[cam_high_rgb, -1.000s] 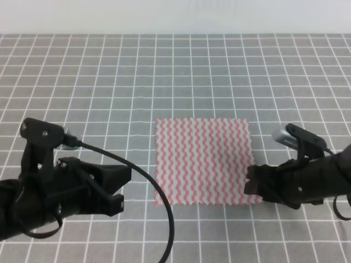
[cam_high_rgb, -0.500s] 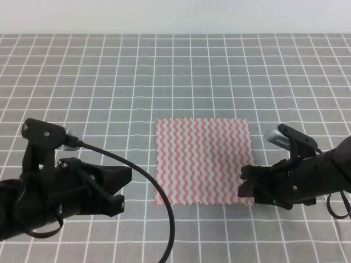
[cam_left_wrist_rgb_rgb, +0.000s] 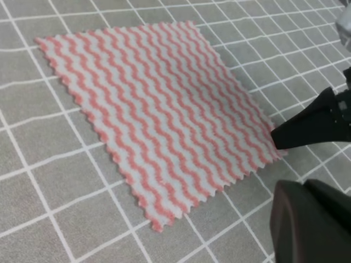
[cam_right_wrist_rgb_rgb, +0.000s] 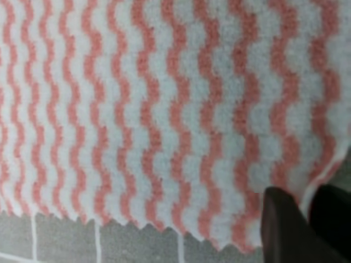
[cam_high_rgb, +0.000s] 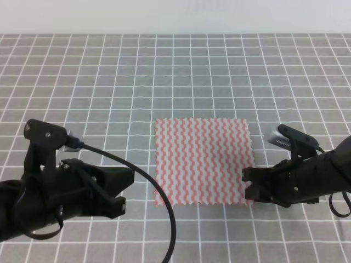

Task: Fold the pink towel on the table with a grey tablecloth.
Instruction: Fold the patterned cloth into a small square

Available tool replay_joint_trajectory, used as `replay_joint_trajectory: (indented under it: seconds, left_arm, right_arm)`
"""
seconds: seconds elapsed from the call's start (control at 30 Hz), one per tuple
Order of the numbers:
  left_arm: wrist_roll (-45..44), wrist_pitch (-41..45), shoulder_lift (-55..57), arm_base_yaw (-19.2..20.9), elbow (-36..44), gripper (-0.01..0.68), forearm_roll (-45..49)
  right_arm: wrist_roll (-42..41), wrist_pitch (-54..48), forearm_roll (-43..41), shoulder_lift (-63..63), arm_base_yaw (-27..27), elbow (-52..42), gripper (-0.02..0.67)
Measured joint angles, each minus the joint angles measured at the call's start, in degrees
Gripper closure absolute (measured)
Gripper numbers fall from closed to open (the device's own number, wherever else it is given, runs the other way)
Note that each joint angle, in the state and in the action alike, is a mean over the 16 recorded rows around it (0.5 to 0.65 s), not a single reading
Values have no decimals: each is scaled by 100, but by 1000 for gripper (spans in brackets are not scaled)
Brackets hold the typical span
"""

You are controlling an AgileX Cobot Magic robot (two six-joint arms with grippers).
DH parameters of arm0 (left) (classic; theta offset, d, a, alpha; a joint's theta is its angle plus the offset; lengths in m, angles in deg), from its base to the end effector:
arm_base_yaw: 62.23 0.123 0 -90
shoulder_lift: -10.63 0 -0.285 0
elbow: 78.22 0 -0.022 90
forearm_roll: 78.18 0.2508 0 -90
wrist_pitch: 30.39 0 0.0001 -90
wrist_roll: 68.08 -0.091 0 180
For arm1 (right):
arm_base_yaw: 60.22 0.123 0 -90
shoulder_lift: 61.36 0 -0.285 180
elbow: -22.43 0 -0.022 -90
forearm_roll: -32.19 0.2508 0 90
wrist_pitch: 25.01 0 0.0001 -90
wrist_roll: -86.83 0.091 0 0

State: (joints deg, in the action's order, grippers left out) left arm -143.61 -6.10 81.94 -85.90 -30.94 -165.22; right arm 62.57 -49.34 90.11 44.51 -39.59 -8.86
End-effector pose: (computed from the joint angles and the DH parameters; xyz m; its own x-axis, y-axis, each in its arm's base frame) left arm 0.1785 -0.1191 0.2509 -0.5829 0.0617 -0.8102 0.5900 0.7178 -0.3697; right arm 0.2755 0.1377 0.1539 -0.9518 0.1606 -0.2613 0.0036 0.8577 0.5142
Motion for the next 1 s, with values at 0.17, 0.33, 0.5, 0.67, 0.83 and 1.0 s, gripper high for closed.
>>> replay_joint_trajectory:
  seconds: [0.17, 0.33, 0.5, 0.67, 0.83, 1.0]
  left_arm:
    - [-71, 1, 4, 0, -1, 675, 2]
    - [-309, -58, 0, 0, -1, 675, 2]
    - [-810, -128, 0, 0, -1, 675, 2]
    - [-1501, -146, -8, -1, 1, 675, -31]
    - [-2378, -64, -9, -1, 2, 669, -235]
    - [-3248, 189, 44, -1, 2, 597, -543]
  right_arm:
    - [4, 19, -65, 0, 0, 0, 617]
    - [0, 19, -86, -74, 0, 5, 654]
    - [-3, 10, -76, -234, 0, 63, 662]
    - [-9, 11, -52, -380, 0, 198, 663]
    - [-12, 65, -40, -473, 0, 375, 663]
    - [-15, 164, -29, -461, 0, 546, 664]
